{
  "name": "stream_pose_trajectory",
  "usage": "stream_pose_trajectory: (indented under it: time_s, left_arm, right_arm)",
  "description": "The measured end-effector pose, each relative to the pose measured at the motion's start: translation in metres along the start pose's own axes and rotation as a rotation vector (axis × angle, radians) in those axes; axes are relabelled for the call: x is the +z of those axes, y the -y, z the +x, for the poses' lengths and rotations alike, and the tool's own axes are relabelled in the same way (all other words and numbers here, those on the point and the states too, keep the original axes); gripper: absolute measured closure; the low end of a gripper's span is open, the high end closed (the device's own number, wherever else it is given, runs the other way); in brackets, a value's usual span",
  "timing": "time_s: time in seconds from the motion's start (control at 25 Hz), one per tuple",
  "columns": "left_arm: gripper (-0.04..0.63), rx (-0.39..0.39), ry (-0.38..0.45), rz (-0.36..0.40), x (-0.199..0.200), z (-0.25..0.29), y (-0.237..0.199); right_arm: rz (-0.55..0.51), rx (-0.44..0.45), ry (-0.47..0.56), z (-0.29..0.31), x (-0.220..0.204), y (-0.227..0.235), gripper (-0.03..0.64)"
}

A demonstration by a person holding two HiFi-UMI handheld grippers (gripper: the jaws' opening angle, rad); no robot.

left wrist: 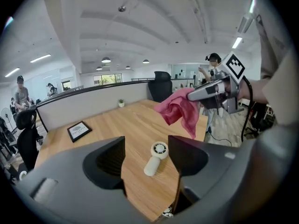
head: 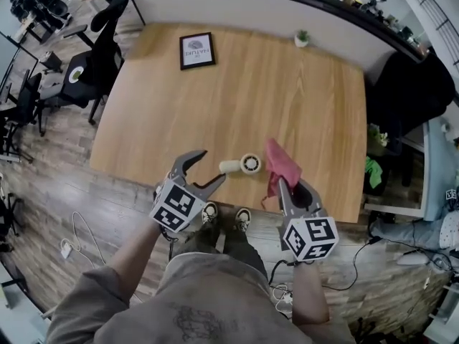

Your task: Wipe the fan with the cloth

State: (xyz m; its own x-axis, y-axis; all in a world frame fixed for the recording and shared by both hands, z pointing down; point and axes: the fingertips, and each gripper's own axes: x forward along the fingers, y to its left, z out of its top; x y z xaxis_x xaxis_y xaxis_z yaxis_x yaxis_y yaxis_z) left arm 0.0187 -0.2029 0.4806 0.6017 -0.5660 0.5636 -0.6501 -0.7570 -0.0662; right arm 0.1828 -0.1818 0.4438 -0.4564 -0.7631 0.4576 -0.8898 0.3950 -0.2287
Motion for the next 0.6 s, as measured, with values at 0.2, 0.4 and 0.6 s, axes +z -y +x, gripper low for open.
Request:
stream_pose_trajectory:
  time_s: [0.2, 0.4, 0.6]
  left_arm:
    - [0.304, -0.055, 0.047, 0.01, -0.015, 0.028, 0.004]
    - [0.304, -0.101, 0.009, 0.064, -0.053, 0.065, 0.013]
    - [0.304, -0.14, -0.07, 0.1, -0.095, 0.093, 0.018]
  right_arm:
    - [0.026, 0.005, -0.062, 0.02, -0.028, 0.004, 0.543]
    - [0.0, -0.023, -0.091, 0.039, -0.048, 0.007, 0.543]
    - [0.019, -0.034, -0.108, 0.06, -0.067, 0.011, 0.543]
